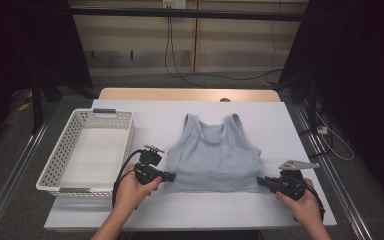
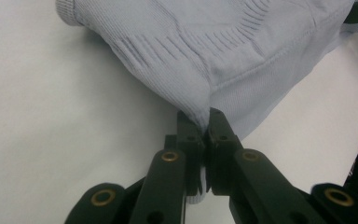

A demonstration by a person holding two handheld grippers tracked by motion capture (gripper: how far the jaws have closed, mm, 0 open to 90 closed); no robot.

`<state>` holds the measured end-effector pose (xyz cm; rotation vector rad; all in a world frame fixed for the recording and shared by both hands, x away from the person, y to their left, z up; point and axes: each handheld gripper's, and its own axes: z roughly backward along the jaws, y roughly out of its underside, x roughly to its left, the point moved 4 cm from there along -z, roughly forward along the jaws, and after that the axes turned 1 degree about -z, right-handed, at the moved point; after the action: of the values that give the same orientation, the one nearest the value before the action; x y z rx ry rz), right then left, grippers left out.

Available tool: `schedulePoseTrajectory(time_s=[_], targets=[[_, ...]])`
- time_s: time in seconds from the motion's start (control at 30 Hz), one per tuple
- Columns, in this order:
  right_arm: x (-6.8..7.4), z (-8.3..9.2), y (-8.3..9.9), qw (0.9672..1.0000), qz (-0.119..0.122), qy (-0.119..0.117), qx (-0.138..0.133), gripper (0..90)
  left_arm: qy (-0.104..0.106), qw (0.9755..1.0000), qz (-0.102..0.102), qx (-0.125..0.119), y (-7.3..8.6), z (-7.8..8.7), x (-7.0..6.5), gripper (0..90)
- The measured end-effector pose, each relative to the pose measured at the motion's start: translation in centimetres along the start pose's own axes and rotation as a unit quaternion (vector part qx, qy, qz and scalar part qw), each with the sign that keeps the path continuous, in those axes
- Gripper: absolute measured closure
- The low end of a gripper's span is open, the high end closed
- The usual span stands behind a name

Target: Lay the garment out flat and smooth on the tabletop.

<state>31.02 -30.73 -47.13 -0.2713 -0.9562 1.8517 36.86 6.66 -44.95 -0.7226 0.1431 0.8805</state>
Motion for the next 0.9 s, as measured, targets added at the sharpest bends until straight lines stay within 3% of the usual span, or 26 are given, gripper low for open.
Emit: schedulePoseTrajectory(time_s=[0.33,0.57,0.63,0.73,0.8,0.9], targets=[[1.2,-0.3,0.1,0.9998,0.015,-0.014,0.005,86.8,-0.001,0.9999,0.008,-0.006,1.0,1.6,0.0,86.5],[1.4,-0.3,0.1,0.9997,0.019,-0.014,0.007,86.2,-0.001,1.0000,0.003,-0.003,1.1,1.4,0.1,83.5],[1.2,-0.2,0.2,0.9997,0.017,-0.014,0.008,83.3,0.000,1.0000,0.004,-0.008,1.0,1.5,0.2,74.6],[1.0,-0.1,0.2,0.9994,0.033,0.008,0.008,66.0,-0.002,0.9995,0.011,-0.031,0.4,1.9,0.3,53.9],[1.0,0.2,0.0,0.9993,0.033,0.017,-0.004,55.7,-0.012,0.9991,0.004,-0.041,0.0,1.9,0.4,42.7],[1.4,0.5,-0.5,0.9989,0.032,0.016,-0.028,47.8,-0.026,0.9982,-0.005,-0.054,-0.7,1.9,0.6,28.2]])
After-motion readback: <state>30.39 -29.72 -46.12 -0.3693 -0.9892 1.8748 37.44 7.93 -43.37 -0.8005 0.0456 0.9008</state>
